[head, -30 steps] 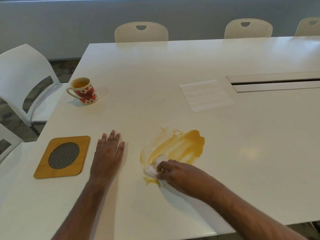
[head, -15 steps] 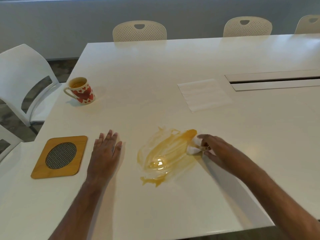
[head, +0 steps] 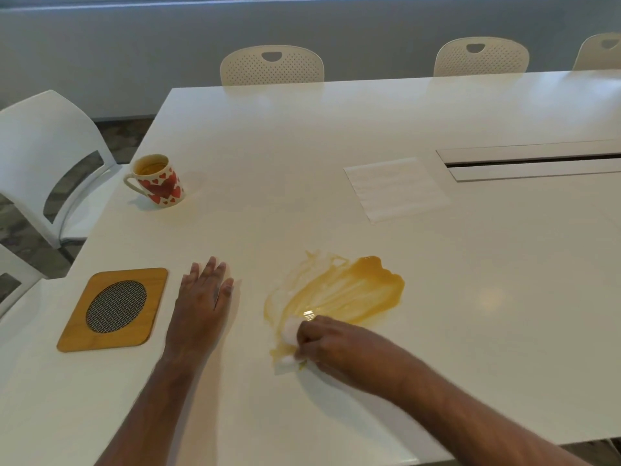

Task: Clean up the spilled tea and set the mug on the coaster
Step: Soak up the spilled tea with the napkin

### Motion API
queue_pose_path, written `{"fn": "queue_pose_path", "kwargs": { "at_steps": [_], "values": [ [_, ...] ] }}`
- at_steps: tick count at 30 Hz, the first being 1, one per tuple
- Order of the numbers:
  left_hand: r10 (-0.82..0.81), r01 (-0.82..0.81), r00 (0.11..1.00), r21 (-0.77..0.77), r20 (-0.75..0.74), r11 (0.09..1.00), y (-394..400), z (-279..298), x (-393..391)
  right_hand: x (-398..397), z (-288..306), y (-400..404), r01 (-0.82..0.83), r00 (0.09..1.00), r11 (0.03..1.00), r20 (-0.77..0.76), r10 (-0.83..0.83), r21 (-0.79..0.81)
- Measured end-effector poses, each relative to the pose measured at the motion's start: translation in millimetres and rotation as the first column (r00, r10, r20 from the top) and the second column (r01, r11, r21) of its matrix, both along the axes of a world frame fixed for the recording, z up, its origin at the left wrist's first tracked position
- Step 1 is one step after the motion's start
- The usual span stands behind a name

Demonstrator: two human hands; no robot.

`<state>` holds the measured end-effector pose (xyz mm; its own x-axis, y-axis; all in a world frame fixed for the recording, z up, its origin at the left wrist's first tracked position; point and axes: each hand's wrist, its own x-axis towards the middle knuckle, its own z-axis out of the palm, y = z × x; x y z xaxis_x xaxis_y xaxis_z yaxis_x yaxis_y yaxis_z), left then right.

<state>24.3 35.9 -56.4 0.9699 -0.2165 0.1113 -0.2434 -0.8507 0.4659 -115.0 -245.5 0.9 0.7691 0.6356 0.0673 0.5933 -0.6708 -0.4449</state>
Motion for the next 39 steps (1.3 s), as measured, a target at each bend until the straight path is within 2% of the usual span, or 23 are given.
{"fn": "queue_pose_path", "kwargs": {
  "at_steps": [3,6,9,12,14,17,19,23,25,27,30,32,39],
  "values": [
    [0.011,-0.011,1.000,-0.048,-0.003,0.999,0,2,0,17,0,23,-0.051,0.993,0.994,0.097,0.060,-0.096],
    [0.045,-0.047,0.999,-0.155,-0.015,0.987,0,7,-1,51,-1,31,-0.005,0.981,0.993,0.190,0.027,-0.115],
    [0.053,-0.055,0.998,-0.172,-0.016,0.984,0,8,-2,89,-1,22,0.143,0.958,0.981,0.268,-0.104,-0.133],
    [0.059,-0.063,0.998,-0.183,-0.027,0.981,0,9,-3,121,1,-1,0.359,0.898,0.928,0.309,-0.313,-0.104],
    [0.058,-0.062,0.998,-0.183,-0.025,0.981,0,10,-4,134,9,-20,0.469,0.854,0.879,0.295,-0.428,-0.083],
    [0.059,-0.062,0.998,-0.189,-0.021,0.980,-1,11,-4,136,21,-42,0.540,0.828,0.834,0.252,-0.501,-0.116],
    [0.057,-0.060,0.998,-0.191,-0.022,0.980,-1,11,-4,127,23,-49,0.509,0.854,0.850,0.204,-0.479,-0.135],
    [0.053,-0.055,0.998,-0.176,-0.018,0.983,0,11,-3,100,18,-62,0.332,0.943,0.928,0.051,-0.328,-0.171],
    [0.052,-0.054,0.998,-0.170,-0.020,0.984,0,11,-3,88,20,-75,0.316,0.946,0.938,-0.021,-0.322,-0.141],
    [0.045,-0.048,0.999,-0.162,-0.017,0.986,1,9,-3,80,23,-94,0.395,0.918,0.913,0.010,-0.396,-0.105],
    [0.039,-0.039,0.999,-0.151,-0.006,0.988,2,7,-2,74,25,-123,0.559,0.828,0.823,0.105,-0.550,-0.098],
    [0.045,-0.047,0.999,-0.154,-0.011,0.987,1,7,-2,71,22,-134,0.614,0.789,0.780,0.097,-0.606,-0.123],
    [0.047,-0.049,0.999,-0.155,-0.014,0.987,0,8,-2,37,14,-121,0.476,0.868,0.853,-0.044,-0.495,-0.215]
  ]
}}
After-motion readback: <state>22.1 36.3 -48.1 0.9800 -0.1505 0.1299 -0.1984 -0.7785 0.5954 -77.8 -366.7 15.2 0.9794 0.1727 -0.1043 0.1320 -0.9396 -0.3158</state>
